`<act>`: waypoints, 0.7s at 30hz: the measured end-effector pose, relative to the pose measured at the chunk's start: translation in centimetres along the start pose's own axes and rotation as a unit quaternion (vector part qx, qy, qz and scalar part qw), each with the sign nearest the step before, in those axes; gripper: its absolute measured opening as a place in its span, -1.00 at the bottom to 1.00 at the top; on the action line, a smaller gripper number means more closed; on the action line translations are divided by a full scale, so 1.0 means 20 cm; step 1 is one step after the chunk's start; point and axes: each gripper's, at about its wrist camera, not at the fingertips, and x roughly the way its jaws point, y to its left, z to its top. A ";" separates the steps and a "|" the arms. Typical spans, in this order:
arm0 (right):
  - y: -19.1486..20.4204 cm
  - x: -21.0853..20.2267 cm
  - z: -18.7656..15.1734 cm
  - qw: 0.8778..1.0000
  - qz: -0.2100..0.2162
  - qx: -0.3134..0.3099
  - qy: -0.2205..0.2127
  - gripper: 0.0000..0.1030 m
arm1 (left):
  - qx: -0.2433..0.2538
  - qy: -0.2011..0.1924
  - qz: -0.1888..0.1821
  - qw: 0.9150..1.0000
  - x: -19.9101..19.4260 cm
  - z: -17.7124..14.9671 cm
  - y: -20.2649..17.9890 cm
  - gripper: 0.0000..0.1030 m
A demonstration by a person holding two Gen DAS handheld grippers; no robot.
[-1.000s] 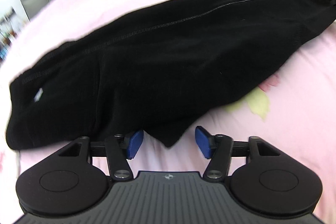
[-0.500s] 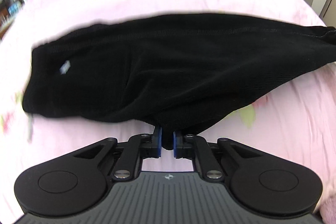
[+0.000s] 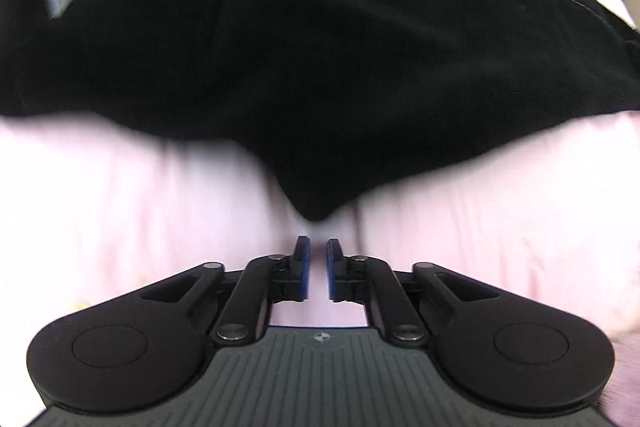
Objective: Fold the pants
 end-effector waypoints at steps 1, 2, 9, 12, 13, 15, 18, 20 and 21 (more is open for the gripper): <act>-0.01 0.00 0.00 1.000 0.004 0.001 0.002 -0.48 | 0.007 -0.004 -0.001 1.000 -0.02 -0.01 0.02 -0.81; -0.01 -0.01 0.00 1.000 0.009 0.003 0.003 -0.48 | 0.019 -0.015 0.009 1.000 -0.04 -0.01 0.02 -0.80; -0.07 -0.13 0.01 1.000 0.018 -0.014 0.008 -0.09 | 0.075 -0.098 0.025 0.992 -0.32 0.17 0.02 -0.61; -0.09 -0.22 0.07 0.999 0.030 -0.035 0.001 0.19 | 0.096 -0.123 0.039 0.987 -0.36 0.32 -0.04 -0.50; -0.10 -0.25 0.09 0.999 0.034 -0.034 -0.003 0.24 | 0.104 -0.130 0.041 0.985 -0.35 0.36 -0.09 -0.49; -0.13 -0.26 0.12 0.998 0.052 -0.025 0.005 0.31 | 0.124 -0.138 0.041 0.982 -0.36 0.44 -0.14 -0.49; -0.16 -0.24 0.17 0.997 0.063 -0.031 0.028 0.31 | 0.162 -0.142 0.033 0.976 -0.27 0.55 -0.31 -0.49; -0.17 -0.19 0.19 0.995 0.081 -0.040 0.049 0.31 | 0.189 -0.141 0.022 0.972 -0.21 0.65 -0.44 -0.49; -0.17 -0.17 0.20 0.994 0.090 -0.038 0.056 0.31 | 0.201 -0.140 0.017 0.969 -0.19 0.69 -0.51 -0.49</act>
